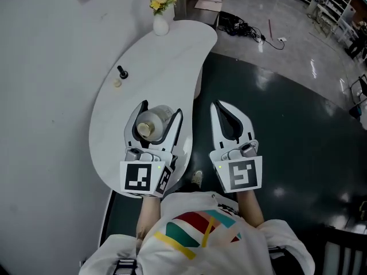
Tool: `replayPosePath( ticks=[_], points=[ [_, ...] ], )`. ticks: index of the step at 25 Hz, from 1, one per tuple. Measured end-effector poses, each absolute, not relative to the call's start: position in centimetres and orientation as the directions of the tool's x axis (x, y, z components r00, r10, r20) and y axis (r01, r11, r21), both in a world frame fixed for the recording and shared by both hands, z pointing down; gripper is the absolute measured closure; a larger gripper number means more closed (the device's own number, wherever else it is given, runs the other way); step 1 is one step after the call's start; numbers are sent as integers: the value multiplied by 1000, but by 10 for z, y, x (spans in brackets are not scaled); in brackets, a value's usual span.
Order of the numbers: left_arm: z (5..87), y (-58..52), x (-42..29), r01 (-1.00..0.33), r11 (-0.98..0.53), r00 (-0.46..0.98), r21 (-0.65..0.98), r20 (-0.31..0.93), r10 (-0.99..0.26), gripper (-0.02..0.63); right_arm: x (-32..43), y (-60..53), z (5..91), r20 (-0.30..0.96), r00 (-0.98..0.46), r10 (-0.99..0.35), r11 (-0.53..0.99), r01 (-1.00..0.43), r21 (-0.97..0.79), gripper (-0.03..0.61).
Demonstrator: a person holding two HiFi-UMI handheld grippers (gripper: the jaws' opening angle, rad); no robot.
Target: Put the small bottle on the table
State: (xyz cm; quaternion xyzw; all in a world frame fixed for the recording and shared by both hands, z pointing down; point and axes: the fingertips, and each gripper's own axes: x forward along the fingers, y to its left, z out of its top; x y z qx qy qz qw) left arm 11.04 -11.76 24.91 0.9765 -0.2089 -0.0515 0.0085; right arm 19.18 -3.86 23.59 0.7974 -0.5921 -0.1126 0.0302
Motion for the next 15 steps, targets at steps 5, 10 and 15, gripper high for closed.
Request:
replayPosePath(
  ticks=[5,10,15],
  points=[
    [255,-142,117,-440,-896,894,63,-68,-443,259,205,-62,244,-91,280,-956,-291,-945,152,566],
    [267,-154,115,-490,-869,869,74,-42,-493,259,208,-79,255,-52,239,-969,-245,-958,148,566],
    [272,-164,115,-556,-829,829,66,-33,-559,259,210,-98,257,-50,163,-985,-169,-976,141,566]
  ],
)
